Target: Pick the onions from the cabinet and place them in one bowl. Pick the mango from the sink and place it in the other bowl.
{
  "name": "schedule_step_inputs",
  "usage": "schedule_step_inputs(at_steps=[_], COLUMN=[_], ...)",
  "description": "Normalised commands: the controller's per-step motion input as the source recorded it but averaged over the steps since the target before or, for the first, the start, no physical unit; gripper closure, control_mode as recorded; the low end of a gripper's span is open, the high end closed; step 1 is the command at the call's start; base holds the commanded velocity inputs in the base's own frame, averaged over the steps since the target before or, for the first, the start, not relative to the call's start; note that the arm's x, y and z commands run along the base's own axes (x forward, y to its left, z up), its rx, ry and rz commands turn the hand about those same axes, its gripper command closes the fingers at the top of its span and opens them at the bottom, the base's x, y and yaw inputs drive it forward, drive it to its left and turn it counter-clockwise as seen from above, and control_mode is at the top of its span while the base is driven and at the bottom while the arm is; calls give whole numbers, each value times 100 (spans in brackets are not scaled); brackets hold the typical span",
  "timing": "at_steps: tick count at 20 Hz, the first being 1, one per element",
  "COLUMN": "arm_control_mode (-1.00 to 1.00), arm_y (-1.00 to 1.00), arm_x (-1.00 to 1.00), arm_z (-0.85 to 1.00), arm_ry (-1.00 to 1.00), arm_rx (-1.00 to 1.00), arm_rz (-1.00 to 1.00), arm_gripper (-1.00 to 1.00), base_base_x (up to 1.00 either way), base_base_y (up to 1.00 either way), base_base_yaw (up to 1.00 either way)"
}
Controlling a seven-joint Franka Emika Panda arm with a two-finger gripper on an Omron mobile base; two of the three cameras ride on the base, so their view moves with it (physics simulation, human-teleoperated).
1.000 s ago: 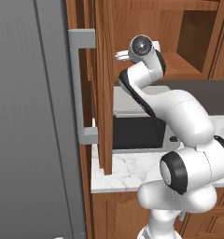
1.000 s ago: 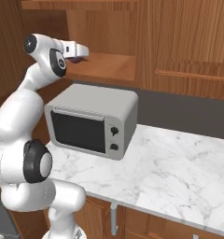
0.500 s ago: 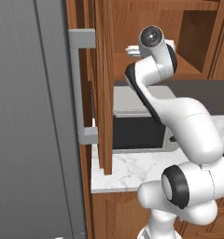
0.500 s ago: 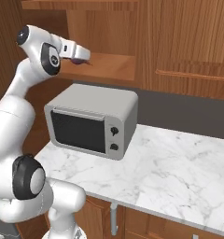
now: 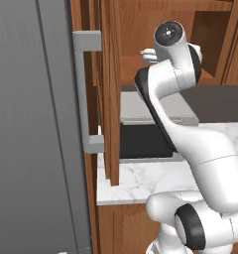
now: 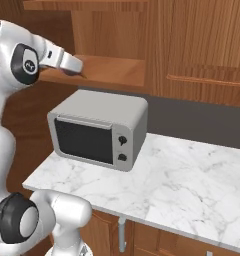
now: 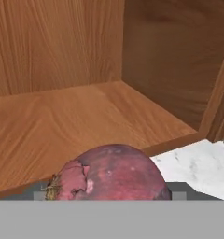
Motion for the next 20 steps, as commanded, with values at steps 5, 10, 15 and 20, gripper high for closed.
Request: schedule_step_inputs(at_steps=[5, 10, 15, 20], arm_control_mode=[-100, -100, -100, -100], arm_y=[-4, 0, 0, -3], arm_x=[-100, -100, -99, -57], arm_z=[-8, -19, -32, -43], arm_ry=[0, 6, 4, 8], arm_rx=[3, 3, 6, 6], arm_rz=[-5, -1, 0, 2], arm_gripper=[100, 100, 100, 100], base_base_x=[0, 0, 0, 0], base_base_y=[0, 0, 0, 0], base_base_yaw=[0, 0, 0, 0])
